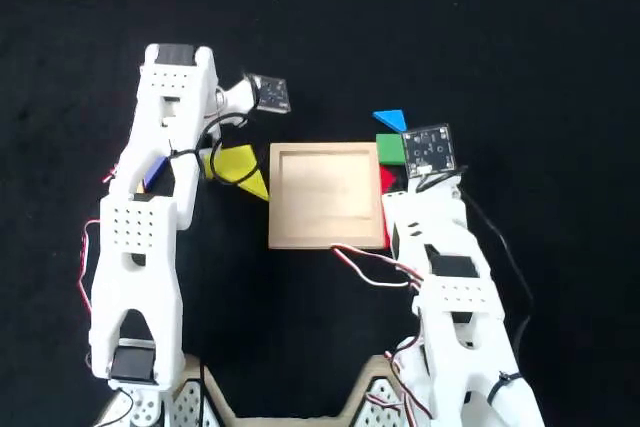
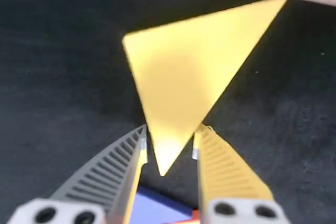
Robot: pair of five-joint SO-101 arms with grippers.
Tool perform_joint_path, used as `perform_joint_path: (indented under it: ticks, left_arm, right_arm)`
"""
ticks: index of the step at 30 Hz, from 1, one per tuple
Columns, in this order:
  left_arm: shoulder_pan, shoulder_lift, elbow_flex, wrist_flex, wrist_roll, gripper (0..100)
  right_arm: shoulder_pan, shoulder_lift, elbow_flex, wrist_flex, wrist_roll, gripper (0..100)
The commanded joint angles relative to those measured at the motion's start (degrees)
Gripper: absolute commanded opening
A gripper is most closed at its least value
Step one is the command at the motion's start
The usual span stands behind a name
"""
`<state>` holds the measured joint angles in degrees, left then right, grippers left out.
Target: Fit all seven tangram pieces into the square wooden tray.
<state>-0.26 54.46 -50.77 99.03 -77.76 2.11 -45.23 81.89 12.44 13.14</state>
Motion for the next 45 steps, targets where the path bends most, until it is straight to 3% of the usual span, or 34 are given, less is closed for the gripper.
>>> perform_joint_path:
  ticks: [1,10,18,24,37,39,45]
  left_arm:
    - [-0.1,-1.2,-9.4,1.5,4.0,14]
    - [-3.5,-0.4,-31.5,0.6,19.8,14]
    - [1.8,15.0,-30.6,-14.4,39.6,14]
    - [2.3,18.7,-37.0,-15.4,46.1,14]
    - [2.0,25.2,-38.4,-16.0,45.7,14]
    - [1.3,25.1,-38.4,-13.1,42.0,14]
    - [0.0,25.7,-37.9,1.8,22.1,14]
  right_arm:
    - [-0.8,0.2,-2.7,-0.9,0.5,8.9]
    - [-0.7,0.1,-2.9,-0.9,0.5,8.9]
    - [1.0,0.1,-3.4,-1.2,0.1,8.9]
    - [1.5,0.1,-3.5,-1.2,0.0,8.9]
    - [1.4,0.1,-3.5,-1.2,0.0,8.9]
    - [1.4,0.1,-3.5,-1.2,0.0,8.9]
    - [1.4,0.1,-3.5,-1.2,0.0,8.9]
